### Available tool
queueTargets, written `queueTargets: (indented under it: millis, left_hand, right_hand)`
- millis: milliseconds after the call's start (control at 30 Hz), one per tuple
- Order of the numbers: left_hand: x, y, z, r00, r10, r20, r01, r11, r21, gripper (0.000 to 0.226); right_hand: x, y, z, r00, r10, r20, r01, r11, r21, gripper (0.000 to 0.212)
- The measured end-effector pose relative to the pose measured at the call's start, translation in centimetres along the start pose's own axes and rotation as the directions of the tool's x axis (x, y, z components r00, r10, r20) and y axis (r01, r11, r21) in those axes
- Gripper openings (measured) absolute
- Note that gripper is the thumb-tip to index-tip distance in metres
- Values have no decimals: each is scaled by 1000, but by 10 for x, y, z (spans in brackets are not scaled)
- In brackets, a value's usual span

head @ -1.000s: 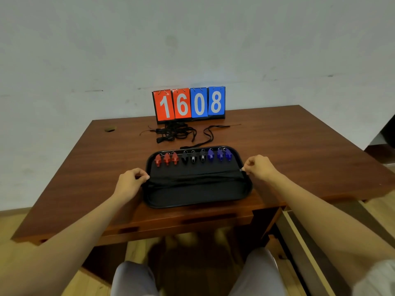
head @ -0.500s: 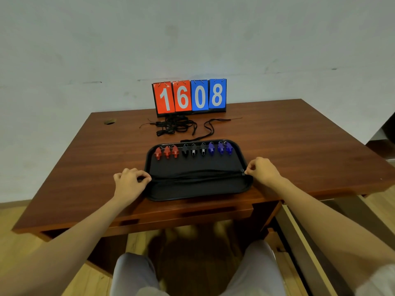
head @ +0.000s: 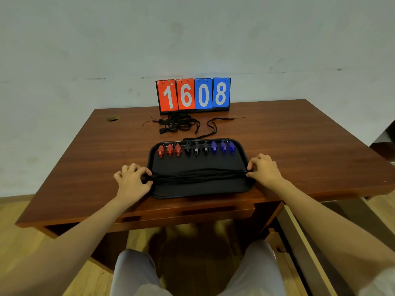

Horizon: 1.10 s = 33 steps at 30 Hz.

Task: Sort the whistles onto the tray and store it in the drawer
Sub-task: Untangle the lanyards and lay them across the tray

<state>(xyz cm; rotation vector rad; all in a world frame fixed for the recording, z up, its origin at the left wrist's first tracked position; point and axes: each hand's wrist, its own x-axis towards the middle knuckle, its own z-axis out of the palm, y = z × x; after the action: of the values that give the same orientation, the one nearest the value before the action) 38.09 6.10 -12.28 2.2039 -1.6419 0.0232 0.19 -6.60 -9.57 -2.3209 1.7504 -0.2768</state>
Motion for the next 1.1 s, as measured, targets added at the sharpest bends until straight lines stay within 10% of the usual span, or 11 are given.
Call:
queueTargets:
  millis: [533,1100]
  left_hand:
    - [8,20,2,971,118,208,-153,974,164,42]
    - [137,160,-1,944,272,184,-284,958,40,36]
  right_hand:
    - [12,-9,6,962,-177,208,182,983,-4,31]
    - [135,-68,-50,969,-245,-11,245,965,93,33]
